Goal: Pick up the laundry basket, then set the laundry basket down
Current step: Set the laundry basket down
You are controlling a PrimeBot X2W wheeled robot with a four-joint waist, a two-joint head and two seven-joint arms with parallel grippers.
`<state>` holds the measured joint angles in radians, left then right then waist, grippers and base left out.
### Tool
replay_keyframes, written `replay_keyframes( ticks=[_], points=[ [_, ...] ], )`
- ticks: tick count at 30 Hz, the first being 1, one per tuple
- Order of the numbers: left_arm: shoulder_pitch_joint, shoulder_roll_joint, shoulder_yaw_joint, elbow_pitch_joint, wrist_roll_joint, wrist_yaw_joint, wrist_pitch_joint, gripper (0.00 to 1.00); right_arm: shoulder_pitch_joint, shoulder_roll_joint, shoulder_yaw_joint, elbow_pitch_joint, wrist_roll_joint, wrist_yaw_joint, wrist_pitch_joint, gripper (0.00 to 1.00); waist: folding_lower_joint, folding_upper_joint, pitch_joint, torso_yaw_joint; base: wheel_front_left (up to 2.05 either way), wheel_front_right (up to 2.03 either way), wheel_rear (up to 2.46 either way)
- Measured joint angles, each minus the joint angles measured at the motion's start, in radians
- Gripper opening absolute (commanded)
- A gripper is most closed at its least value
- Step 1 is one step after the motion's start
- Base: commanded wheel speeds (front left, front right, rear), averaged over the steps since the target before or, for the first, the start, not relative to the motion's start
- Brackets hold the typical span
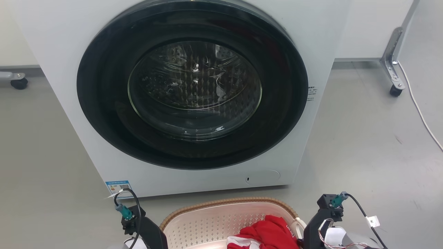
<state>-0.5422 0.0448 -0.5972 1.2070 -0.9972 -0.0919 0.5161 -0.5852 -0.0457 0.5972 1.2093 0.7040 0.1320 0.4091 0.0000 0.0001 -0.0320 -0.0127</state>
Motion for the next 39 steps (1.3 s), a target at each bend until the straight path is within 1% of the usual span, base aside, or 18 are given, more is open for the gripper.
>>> replay_keyframes(
  ticks=[9, 12, 17, 25, 34, 39],
  points=[
    [0.000, 0.001, -0.012, -0.011, -0.012, 0.013, -0.027, 0.00, 0.000, -0.003, 0.003, -0.008, 0.006, 0.000, -0.015, 0.00, 0.0000, 0.0000, 0.024, -0.003, 0.00, 0.00, 0.00],
    [-0.001, 0.002, -0.017, -0.019, -0.012, 0.022, -0.054, 0.00, 0.000, -0.004, 0.006, -0.012, 0.009, 0.000, -0.025, 0.00, 0.0000, 0.0000, 0.042, -0.004, 0.00, 0.00, 0.00],
    [-0.002, 0.003, -0.025, -0.024, -0.012, 0.022, -0.089, 0.00, 0.000, -0.008, 0.013, -0.032, 0.012, -0.001, -0.044, 0.00, 0.0000, 0.0000, 0.084, -0.006, 0.00, 0.00, 0.00],
    [-0.034, 0.004, -0.038, -0.040, -0.003, 0.032, -0.161, 0.00, -0.030, -0.018, 0.017, -0.049, 0.010, -0.001, -0.102, 0.00, 0.0001, 0.0000, 0.182, -0.009, 0.00, 0.00, 0.00],
    [-0.073, 0.002, -0.048, -0.048, 0.020, 0.048, -0.267, 0.00, -0.068, -0.026, 0.022, -0.066, -0.002, -0.001, -0.184, 0.00, 0.0002, 0.0000, 0.310, -0.011, 0.00, 0.00, 0.00],
    [-0.099, 0.001, -0.050, -0.049, 0.031, 0.048, -0.319, 0.00, -0.100, -0.030, 0.024, -0.070, -0.019, -0.001, -0.225, 0.00, 0.0002, 0.0000, 0.383, -0.011, 0.00, 0.00, 0.00]
  ],
)
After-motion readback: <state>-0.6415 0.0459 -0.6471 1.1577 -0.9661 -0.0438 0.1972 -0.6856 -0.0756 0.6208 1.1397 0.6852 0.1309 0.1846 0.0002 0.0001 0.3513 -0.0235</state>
